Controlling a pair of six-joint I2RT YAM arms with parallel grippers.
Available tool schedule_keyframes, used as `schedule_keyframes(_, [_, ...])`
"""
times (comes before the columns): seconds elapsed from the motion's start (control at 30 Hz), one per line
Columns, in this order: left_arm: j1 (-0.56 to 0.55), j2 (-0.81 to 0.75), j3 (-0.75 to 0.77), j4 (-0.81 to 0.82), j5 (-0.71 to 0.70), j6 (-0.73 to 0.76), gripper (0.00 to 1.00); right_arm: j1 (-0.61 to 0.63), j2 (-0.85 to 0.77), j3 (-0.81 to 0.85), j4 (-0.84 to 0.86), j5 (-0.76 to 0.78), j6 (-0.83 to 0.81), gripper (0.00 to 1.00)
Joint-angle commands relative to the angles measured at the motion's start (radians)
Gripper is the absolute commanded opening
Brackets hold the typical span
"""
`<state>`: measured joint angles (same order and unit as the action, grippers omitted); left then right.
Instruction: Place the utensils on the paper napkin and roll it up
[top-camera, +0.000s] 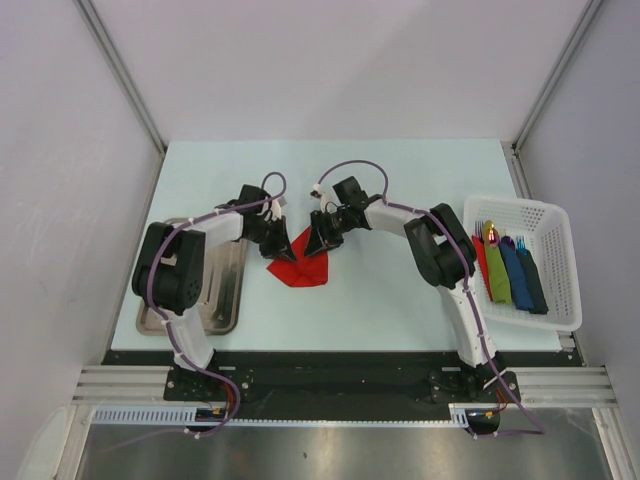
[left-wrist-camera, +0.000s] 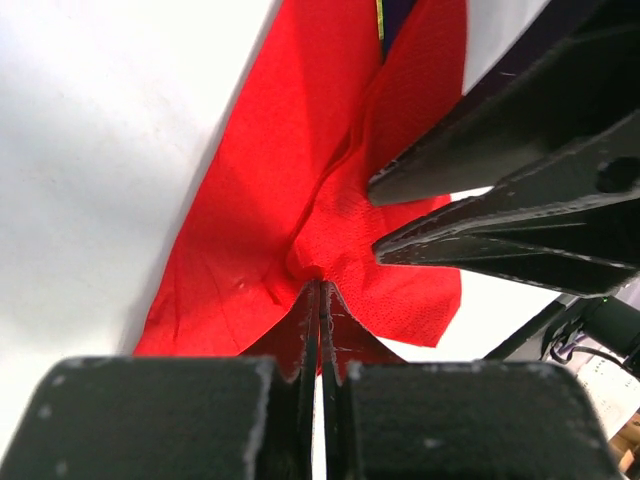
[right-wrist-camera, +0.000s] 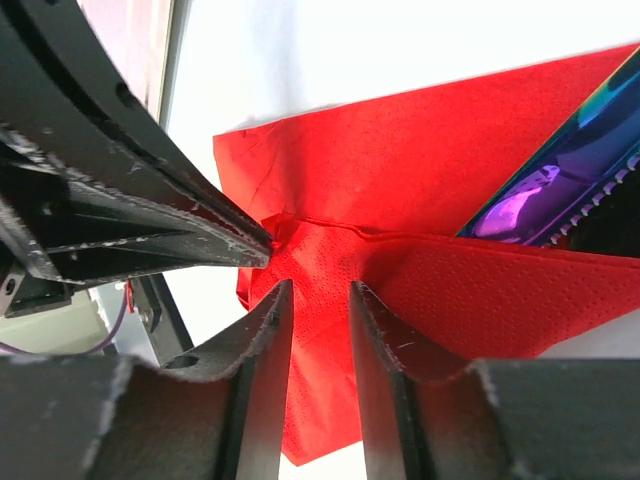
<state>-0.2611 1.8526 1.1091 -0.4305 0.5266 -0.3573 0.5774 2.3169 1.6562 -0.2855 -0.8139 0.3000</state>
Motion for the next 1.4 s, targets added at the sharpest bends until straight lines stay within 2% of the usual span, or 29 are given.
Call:
schedule_keyframes(0.0, [0.008, -0.059, 0.023, -0.008, -0.007, 0.014, 0.00, -0.008, -0.045, -0.006, 0.025, -0.014, 0.024, 0.37])
schedule_keyframes(0.33, [0.022, -0.062, 0.017, -0.025, -0.040, 0.032, 0.00, -0.007, -0.051, -0.004, 0.043, -0.027, 0.047, 0.47])
schedule_keyframes(0.7, [0.036, -0.058, 0.000, -0.024, -0.045, 0.040, 0.00, -0.001, -0.050, -0.003, 0.052, -0.036, 0.056, 0.46])
schedule_keyframes(0.87, [0.036, -0.066, 0.001, 0.007, 0.013, 0.032, 0.00, 0.006, -0.014, 0.008, 0.011, -0.015, 0.016, 0.42])
schedule_keyframes(0.9, [0.034, -0.066, 0.006, 0.004, 0.003, 0.027, 0.06, 0.004, -0.011, 0.007, 0.006, -0.013, 0.011, 0.41])
schedule_keyframes(1.0, [0.031, -0.070, 0.012, -0.002, -0.016, 0.024, 0.33, 0.001, -0.001, -0.001, 0.003, -0.008, 0.007, 0.40])
schedule_keyframes(1.1, [0.020, -0.059, 0.023, -0.033, -0.046, 0.027, 0.46, -0.002, 0.006, 0.001, 0.003, -0.007, 0.007, 0.40])
schedule_keyframes(1.37, [0.003, -0.032, 0.028, -0.027, -0.039, 0.014, 0.49, -0.007, 0.012, -0.001, 0.002, -0.008, 0.008, 0.40])
